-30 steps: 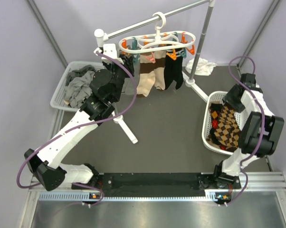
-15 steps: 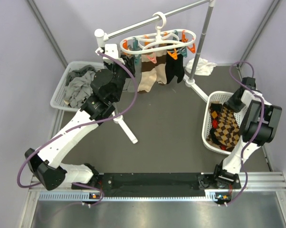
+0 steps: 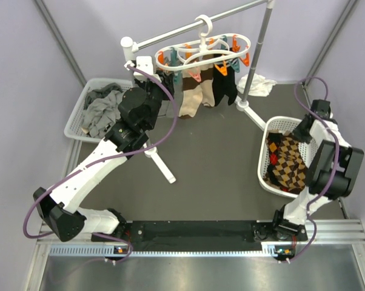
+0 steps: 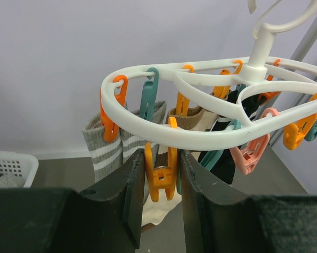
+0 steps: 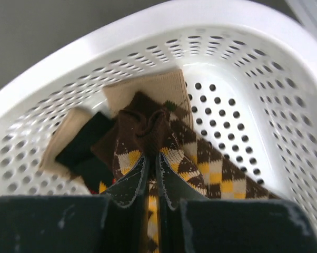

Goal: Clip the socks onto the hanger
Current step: Pick up the sock from the bin.

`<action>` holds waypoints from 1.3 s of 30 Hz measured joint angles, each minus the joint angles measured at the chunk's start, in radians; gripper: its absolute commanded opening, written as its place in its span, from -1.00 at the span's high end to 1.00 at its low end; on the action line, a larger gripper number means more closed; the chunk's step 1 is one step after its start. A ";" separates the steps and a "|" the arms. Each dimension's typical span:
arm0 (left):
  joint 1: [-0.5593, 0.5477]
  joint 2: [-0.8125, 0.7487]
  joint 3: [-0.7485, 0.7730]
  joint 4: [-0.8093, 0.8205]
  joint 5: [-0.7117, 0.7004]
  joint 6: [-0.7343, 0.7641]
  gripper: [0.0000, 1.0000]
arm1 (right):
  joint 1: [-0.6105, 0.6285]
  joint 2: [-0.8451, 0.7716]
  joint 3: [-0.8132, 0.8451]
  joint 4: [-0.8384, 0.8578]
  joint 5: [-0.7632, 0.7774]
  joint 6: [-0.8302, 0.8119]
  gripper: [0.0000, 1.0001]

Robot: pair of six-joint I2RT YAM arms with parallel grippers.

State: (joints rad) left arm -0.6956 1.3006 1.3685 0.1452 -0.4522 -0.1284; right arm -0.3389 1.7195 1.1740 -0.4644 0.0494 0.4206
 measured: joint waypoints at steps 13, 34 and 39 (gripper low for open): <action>0.000 0.000 0.000 -0.005 0.000 -0.004 0.85 | 0.069 -0.399 -0.131 -0.009 -0.013 -0.042 1.00; 0.000 0.000 0.000 -0.026 0.069 -0.046 0.89 | 0.577 -0.752 -0.032 0.109 -0.269 -0.201 1.00; 0.000 0.000 0.000 -0.027 0.091 -0.056 0.89 | 0.652 -0.738 -0.016 0.193 -0.374 -0.191 1.00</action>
State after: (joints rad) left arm -0.6956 1.3006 1.3689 0.1181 -0.3614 -0.1841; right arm 0.3126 0.9813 1.1576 -0.2718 -0.3244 0.2295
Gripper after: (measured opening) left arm 0.338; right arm 0.011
